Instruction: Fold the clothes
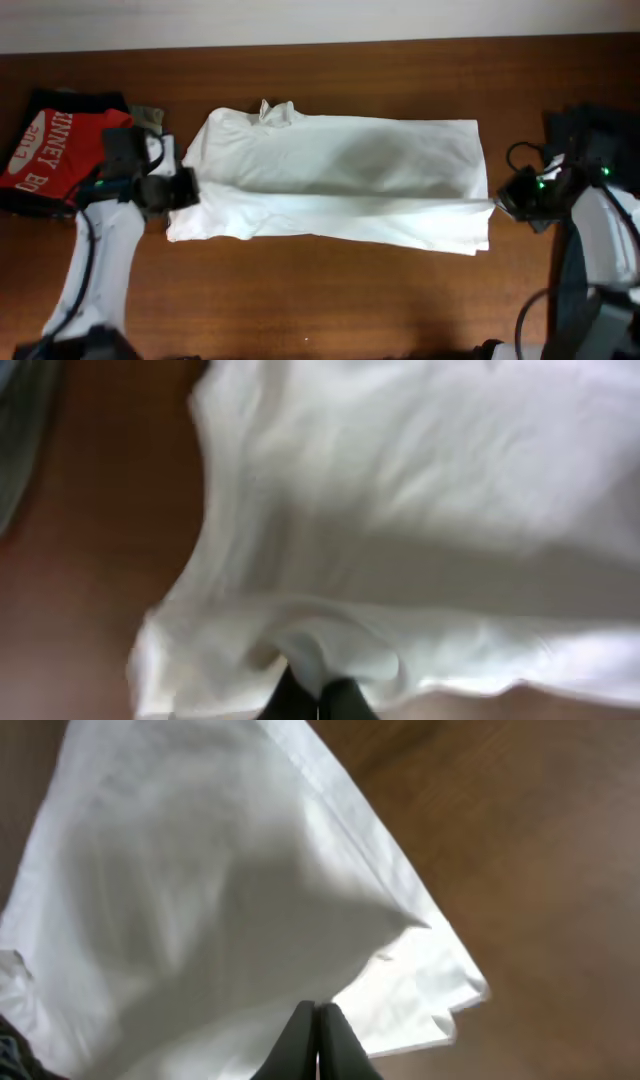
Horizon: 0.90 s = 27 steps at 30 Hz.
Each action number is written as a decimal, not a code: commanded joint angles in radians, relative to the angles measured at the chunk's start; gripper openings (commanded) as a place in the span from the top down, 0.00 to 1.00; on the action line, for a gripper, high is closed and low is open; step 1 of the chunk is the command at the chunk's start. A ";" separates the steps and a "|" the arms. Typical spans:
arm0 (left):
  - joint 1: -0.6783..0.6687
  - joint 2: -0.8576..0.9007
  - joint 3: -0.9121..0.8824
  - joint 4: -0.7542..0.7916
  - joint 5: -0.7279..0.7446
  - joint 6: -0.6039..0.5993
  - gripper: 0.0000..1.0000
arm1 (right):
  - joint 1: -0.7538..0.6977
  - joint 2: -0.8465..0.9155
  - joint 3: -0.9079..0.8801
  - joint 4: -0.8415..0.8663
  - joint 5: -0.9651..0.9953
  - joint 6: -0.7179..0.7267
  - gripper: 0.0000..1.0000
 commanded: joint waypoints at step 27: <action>0.054 0.139 -0.193 0.166 -0.218 0.042 1.00 | 0.033 0.036 -0.260 -0.037 0.154 -0.205 0.96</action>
